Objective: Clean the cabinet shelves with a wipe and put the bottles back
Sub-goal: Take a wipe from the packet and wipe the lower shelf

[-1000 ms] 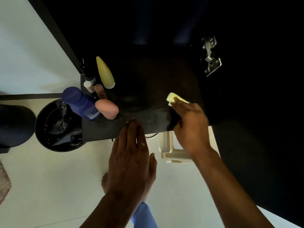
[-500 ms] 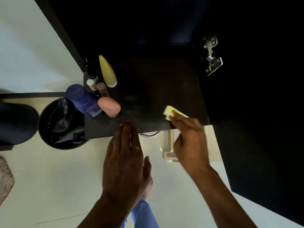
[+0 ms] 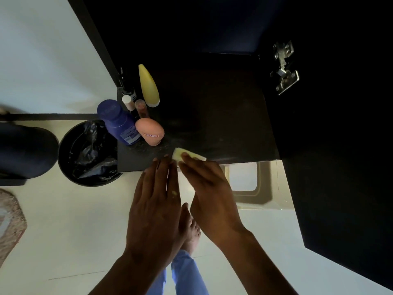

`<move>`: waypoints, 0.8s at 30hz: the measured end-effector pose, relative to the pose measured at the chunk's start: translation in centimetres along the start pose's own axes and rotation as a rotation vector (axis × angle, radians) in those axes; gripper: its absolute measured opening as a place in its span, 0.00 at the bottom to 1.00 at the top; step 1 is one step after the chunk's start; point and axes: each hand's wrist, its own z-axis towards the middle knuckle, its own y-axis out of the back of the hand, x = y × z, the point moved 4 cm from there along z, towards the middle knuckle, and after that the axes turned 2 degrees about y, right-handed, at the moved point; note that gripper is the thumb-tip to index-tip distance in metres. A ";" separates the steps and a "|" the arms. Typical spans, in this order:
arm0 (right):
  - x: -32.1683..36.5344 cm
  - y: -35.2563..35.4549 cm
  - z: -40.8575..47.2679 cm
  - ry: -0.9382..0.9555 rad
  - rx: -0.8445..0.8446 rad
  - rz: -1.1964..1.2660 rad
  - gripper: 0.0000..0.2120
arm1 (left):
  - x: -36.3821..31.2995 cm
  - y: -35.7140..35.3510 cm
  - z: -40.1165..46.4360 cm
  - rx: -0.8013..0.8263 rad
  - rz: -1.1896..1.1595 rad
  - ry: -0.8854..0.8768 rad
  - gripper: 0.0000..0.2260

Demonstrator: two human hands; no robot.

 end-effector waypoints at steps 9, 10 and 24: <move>-1.7 0.9 0.6 -0.189 -0.069 -0.039 0.34 | 1.4 0.2 -0.6 -0.028 0.023 0.039 0.45; -1.3 0.6 0.9 -0.157 -0.052 -0.043 0.35 | 1.4 0.1 -0.6 -0.034 0.022 0.046 0.45; 3.6 -2.5 1.5 0.165 0.040 -0.077 0.36 | 4.0 -0.4 -2.0 -0.124 -0.024 0.091 0.41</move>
